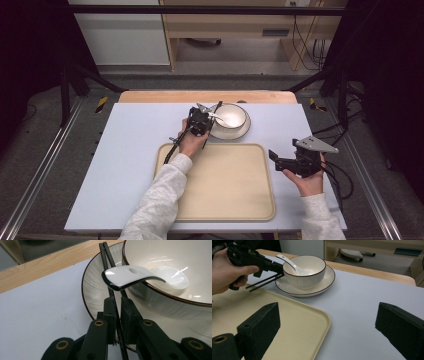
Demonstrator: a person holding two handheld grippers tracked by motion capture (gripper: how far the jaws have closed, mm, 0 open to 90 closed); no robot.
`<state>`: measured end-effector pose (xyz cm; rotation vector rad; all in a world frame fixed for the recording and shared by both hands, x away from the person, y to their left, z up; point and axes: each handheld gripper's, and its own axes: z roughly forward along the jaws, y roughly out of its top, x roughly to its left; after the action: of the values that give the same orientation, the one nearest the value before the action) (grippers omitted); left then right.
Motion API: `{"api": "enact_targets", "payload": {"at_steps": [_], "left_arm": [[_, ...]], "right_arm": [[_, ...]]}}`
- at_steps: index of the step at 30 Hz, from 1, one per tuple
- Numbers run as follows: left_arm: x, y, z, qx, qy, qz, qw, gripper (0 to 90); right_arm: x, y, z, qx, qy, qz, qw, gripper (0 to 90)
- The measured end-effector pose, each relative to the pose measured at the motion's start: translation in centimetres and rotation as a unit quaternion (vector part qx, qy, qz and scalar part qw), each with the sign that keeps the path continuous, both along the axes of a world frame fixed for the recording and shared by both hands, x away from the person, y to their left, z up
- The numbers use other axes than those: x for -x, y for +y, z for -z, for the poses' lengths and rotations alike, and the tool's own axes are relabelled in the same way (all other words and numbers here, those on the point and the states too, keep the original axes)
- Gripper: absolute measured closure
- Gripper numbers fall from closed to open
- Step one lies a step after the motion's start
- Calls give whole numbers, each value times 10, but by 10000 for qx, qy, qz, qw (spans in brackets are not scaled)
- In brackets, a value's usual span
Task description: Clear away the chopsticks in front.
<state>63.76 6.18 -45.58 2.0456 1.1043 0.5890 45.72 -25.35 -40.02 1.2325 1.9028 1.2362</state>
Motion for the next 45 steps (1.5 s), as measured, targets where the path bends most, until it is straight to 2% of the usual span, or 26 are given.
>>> {"api": "enact_targets", "payload": {"at_steps": [10,11,15,26,32,45], "left_arm": [[-1,1,1,55,67,-120,9999,853],[0,1,1,71,34,-219,9997,853],[0,3,-1,74,11,-291,9995,854],[12,16,-12,255,-76,-342,9991,854],[27,27,-20,350,-197,-431,9983,854],[72,57,-32,448,-376,-758,9954,854]], "right_arm": [[0,0,0,14,1,-3,10000,63],[0,0,0,30,2,-9,10000,63],[0,0,0,33,-1,-8,10000,63],[0,-1,0,11,-14,2,10000,63],[1,0,0,36,-24,4,10000,63],[3,-3,-3,-28,-55,31,10000,58]]}}
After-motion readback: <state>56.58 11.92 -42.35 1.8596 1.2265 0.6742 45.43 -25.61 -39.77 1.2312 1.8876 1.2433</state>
